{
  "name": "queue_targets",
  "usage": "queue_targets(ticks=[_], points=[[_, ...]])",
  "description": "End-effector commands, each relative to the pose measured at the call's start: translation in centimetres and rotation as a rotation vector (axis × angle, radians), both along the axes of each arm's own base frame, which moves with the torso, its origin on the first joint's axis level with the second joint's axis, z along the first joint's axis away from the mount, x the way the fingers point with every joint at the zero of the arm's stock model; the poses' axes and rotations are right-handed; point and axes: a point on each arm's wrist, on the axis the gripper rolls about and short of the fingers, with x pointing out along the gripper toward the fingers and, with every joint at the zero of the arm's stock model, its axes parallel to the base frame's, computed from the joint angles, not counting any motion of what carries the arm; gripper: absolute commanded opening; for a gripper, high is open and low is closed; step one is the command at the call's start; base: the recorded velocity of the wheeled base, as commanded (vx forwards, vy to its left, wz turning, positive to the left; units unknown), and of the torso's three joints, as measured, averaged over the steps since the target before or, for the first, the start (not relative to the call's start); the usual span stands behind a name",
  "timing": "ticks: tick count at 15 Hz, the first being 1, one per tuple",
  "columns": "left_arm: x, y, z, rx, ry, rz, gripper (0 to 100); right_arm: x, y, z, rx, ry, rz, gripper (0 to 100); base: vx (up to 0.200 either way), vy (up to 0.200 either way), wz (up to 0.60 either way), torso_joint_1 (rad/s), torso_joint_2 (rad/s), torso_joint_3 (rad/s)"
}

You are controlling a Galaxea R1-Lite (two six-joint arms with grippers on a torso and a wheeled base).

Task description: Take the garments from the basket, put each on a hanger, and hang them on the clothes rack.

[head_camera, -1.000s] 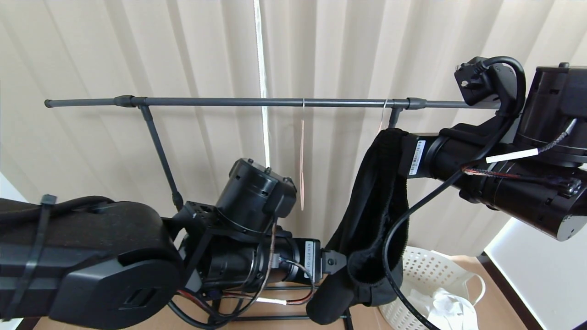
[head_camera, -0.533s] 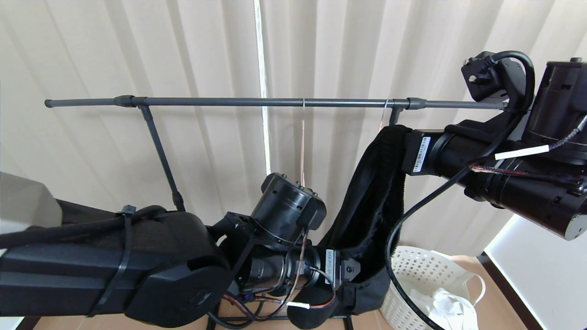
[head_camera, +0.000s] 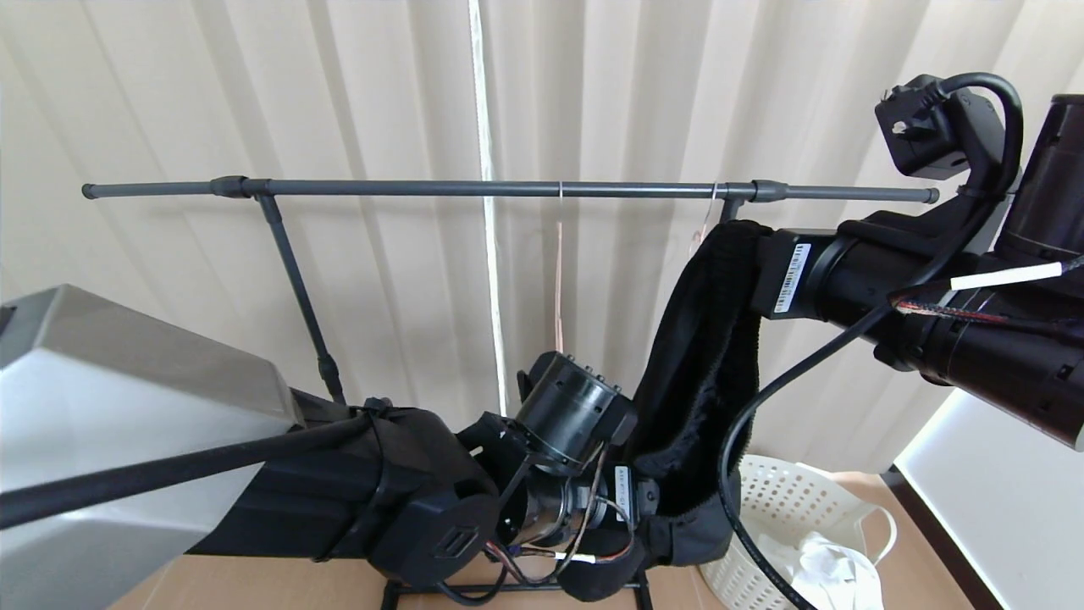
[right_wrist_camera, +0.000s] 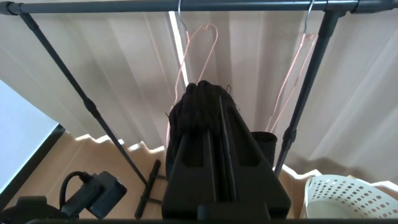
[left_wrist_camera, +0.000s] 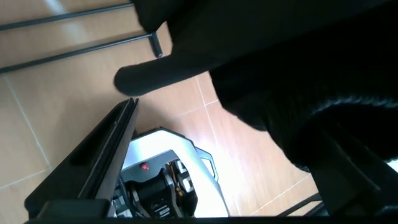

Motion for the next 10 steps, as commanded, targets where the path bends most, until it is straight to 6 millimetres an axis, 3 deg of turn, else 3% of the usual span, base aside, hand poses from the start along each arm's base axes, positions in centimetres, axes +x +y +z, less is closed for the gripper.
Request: queue_targets(ticks=[1,2,3,6,8,10], points=[[0.0,-0.2,-0.8,0.016,0.015,-0.002,100,-0.1,-0.1,0.2,0.004,-0.005,-0.001,0,0.000,0.000,0.00,0.000,0.00,0.000],[-0.2,-0.3,-0.7,0.019,0.013,-0.002,100,0.0,-0.2,0.2,0.004,-0.006,-0.007,0,0.000,0.000,0.00,0.000,0.00,0.000],[-0.2,-0.2,-0.7,0.028,0.002,0.012,0,0.1,-0.3,0.2,0.003,-0.007,-0.013,0,0.000,0.000,0.00,0.000,0.00,0.000],[-0.8,0.9,0.2,0.046,-0.038,0.058,0,0.6,-1.1,0.2,-0.001,-0.009,-0.050,0,0.000,0.000,0.00,0.000,0.00,0.000],[-1.3,2.0,2.3,0.008,-0.068,0.067,0,0.6,-1.5,0.4,-0.011,-0.016,-0.062,0,0.000,0.000,0.00,0.000,0.00,0.000],[-1.2,3.9,4.8,-0.013,-0.132,0.100,0,0.4,-1.7,-0.7,-0.092,0.000,-0.054,0,0.000,0.000,0.00,0.000,0.00,0.000]])
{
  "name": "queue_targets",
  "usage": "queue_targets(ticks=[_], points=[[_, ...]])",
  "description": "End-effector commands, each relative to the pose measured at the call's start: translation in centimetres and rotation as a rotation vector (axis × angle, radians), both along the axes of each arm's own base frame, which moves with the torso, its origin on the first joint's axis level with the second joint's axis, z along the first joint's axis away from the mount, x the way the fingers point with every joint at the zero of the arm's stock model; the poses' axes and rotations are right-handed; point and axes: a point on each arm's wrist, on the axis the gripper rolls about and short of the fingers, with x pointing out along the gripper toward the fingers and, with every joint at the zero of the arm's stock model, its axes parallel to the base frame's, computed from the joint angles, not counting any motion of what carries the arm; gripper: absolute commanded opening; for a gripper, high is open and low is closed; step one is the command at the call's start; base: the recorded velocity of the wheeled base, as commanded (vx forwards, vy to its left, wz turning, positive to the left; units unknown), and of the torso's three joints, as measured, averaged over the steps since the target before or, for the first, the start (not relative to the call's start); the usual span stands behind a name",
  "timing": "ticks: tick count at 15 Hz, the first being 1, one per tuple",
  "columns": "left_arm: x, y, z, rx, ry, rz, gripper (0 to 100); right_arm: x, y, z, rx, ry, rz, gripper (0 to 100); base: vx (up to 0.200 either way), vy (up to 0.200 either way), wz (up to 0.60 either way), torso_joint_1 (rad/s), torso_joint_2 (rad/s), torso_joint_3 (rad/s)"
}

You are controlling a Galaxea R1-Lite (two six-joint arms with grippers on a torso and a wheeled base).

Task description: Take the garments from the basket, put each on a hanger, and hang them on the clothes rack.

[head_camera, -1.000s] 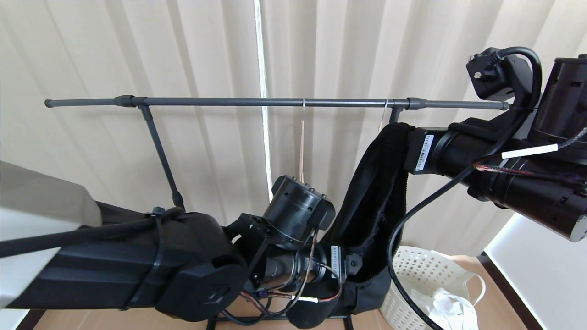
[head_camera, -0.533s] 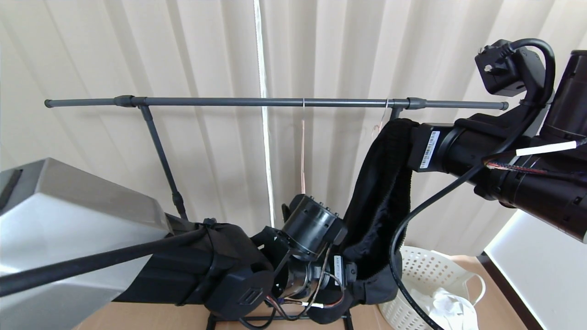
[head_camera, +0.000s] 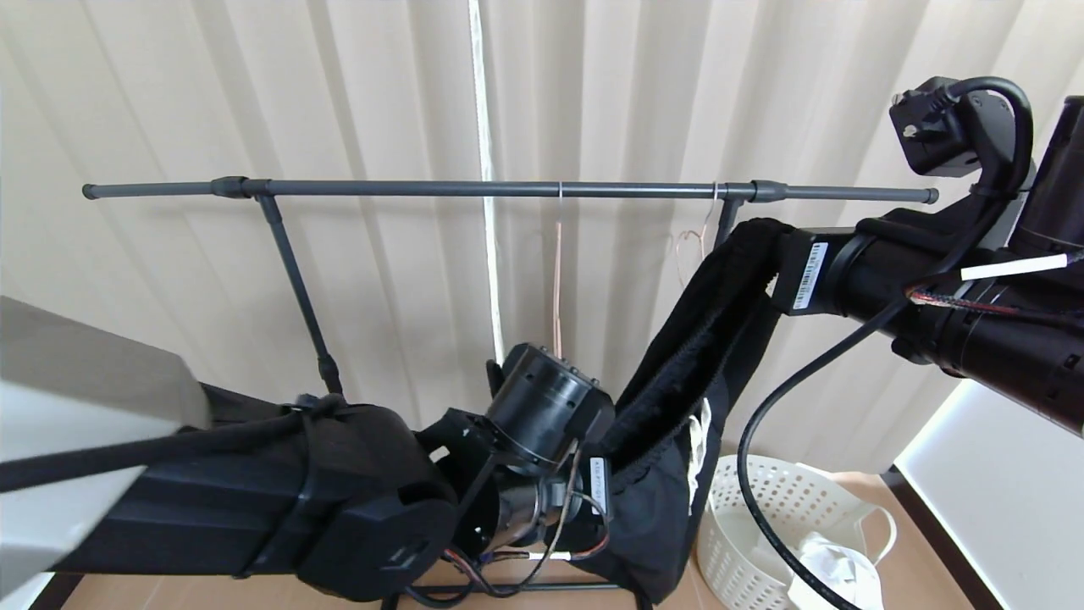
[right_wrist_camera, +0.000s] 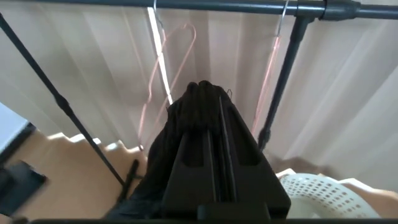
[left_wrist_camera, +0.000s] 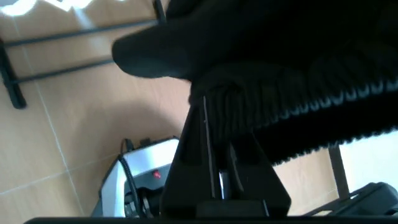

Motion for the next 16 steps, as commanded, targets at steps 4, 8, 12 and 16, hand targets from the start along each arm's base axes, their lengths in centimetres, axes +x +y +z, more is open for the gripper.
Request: queue_targets(ticks=[4,8,12,16], points=[[1.0,4.8,7.8,0.041,-0.209,0.140,0,-0.8,-0.6,-3.9,-0.238,0.076,0.028,0,0.000,0.000,0.00,0.000,0.00,0.000],[0.3,7.0,12.2,0.097,-0.238,0.206,0,-1.1,-0.8,-4.5,-0.296,0.082,0.038,0,0.000,0.000,0.00,0.000,0.00,0.000],[-0.4,8.7,12.2,0.187,-0.259,0.311,0,-0.4,-1.2,-4.4,-0.292,0.083,0.006,0,0.000,0.000,0.00,0.000,0.00,0.000],[-0.7,10.9,11.8,0.209,-0.243,0.362,0,0.3,-2.1,-4.2,-0.286,0.084,-0.034,0,0.000,0.000,0.00,0.000,0.00,0.000]])
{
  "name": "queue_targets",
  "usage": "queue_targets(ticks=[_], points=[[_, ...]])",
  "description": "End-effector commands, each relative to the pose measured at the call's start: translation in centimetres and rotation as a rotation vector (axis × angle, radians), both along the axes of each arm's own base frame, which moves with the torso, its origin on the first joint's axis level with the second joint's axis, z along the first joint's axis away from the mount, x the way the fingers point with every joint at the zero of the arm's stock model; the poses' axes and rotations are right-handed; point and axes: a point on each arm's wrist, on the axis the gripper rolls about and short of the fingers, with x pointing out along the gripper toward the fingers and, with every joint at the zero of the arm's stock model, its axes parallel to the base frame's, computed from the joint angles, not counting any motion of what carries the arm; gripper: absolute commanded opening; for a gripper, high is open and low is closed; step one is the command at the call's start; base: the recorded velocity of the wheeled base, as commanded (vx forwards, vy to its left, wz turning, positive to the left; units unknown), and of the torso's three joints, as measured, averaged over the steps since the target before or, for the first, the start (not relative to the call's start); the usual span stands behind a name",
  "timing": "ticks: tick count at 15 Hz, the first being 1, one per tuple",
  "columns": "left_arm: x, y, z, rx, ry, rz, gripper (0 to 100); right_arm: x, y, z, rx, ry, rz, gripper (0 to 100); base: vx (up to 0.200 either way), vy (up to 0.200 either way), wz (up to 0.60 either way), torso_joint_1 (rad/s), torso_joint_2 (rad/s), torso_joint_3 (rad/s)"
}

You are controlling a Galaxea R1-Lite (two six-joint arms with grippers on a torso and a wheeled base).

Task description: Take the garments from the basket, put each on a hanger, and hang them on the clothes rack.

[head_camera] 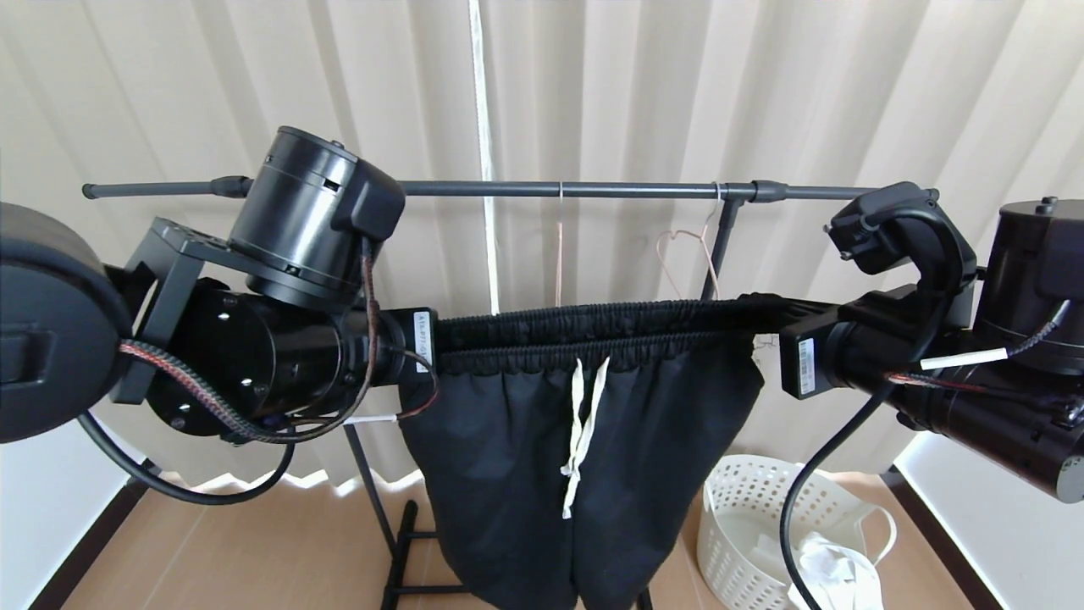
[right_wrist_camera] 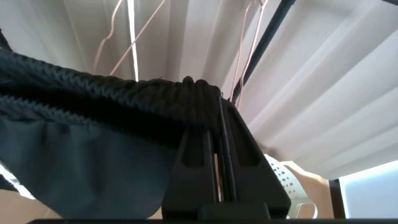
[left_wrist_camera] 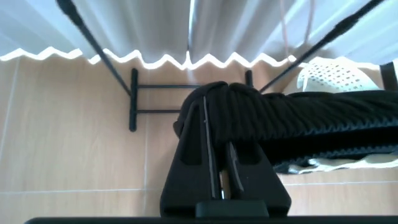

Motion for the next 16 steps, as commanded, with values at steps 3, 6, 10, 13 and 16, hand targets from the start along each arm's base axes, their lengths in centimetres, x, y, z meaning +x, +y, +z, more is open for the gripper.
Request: queue_targets(ticks=[3,6,10,13,16], points=[[-0.9,3.5,-0.4,0.011,0.011,0.084,0,1.0,-1.4,0.1,0.003,-0.003,-0.065,0,0.000,0.000,0.00,0.000,0.00,0.000],[-1.1,4.1,-1.0,0.022,0.028,0.098,0,1.5,-1.7,0.0,0.001,0.000,-0.083,0,0.000,0.000,0.00,0.000,0.00,0.000],[-0.8,3.6,-0.7,0.026,0.002,0.060,0,1.5,-1.7,-0.2,-0.005,0.010,-0.083,0,0.000,0.000,0.00,0.000,0.00,0.000],[1.2,2.0,-0.6,0.034,-0.076,-0.047,0,0.9,-1.1,-0.6,-0.012,0.021,-0.051,0,0.000,0.000,0.00,0.000,0.00,0.000],[5.1,-0.7,-0.6,0.022,-0.114,-0.058,0,-0.7,0.8,-1.4,-0.038,0.057,0.047,0,0.000,0.000,0.00,0.000,0.00,0.000]])
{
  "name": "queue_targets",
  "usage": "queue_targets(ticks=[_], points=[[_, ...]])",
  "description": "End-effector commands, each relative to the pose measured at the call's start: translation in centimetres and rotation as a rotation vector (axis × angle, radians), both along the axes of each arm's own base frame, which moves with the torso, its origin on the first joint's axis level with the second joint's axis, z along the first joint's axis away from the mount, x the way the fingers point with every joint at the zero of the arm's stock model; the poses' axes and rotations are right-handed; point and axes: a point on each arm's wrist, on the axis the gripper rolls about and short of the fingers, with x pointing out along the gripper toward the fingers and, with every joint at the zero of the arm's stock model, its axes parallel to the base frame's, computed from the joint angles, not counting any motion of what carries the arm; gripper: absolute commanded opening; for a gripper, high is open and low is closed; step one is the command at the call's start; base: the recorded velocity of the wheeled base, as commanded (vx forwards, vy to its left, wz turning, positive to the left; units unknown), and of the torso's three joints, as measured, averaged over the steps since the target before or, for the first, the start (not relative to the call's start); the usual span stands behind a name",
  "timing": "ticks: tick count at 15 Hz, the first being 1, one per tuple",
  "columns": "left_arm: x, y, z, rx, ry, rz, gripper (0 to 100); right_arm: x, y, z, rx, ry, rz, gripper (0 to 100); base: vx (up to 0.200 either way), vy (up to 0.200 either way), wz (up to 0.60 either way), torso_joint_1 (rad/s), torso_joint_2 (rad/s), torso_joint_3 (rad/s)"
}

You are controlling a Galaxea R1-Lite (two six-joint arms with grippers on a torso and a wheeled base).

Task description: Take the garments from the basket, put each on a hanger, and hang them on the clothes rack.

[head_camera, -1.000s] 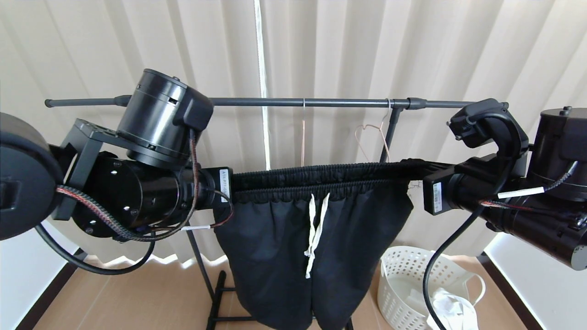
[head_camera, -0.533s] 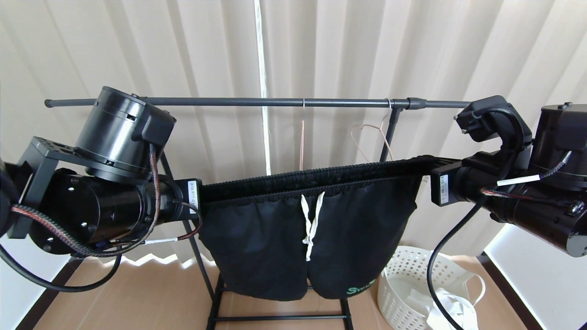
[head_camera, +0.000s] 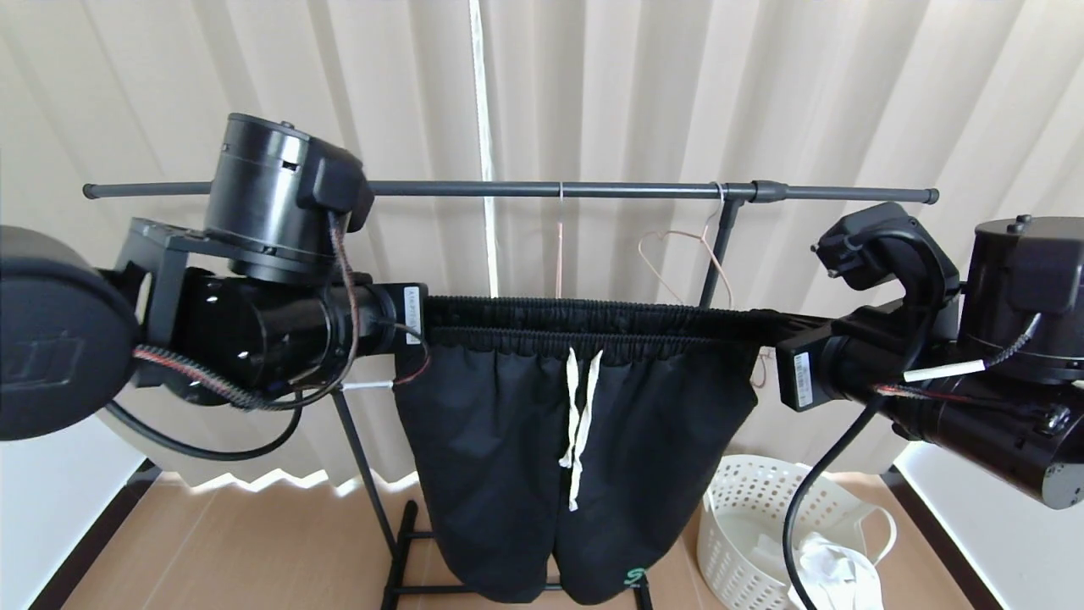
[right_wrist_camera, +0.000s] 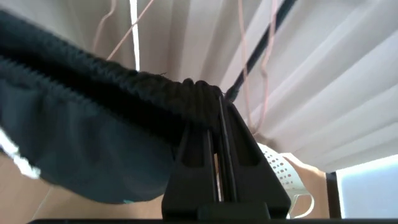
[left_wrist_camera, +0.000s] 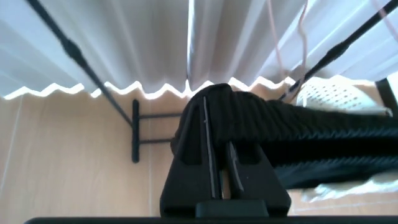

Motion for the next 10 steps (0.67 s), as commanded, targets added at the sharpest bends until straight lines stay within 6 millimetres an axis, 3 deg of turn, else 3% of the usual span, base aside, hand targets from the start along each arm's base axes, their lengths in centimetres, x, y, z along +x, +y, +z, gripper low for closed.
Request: queue_targets(ticks=[1,6,10], points=[[3.5,-2.4,-0.4,-0.017,-0.006,-0.025,0,-1.3,1.3,-0.7,-0.024,0.034,0.075,0,0.000,0.000,0.00,0.000,0.00,0.000],[6.8,-5.1,2.0,-0.138,-0.075,-0.150,0,-5.3,5.0,-2.1,-0.054,0.081,0.302,0,0.000,0.000,0.00,0.000,0.00,0.000],[7.4,-6.0,3.1,-0.233,-0.113,-0.253,0,-7.6,7.1,-2.3,0.066,0.148,0.494,0,0.000,0.000,0.00,0.000,0.00,0.000]])
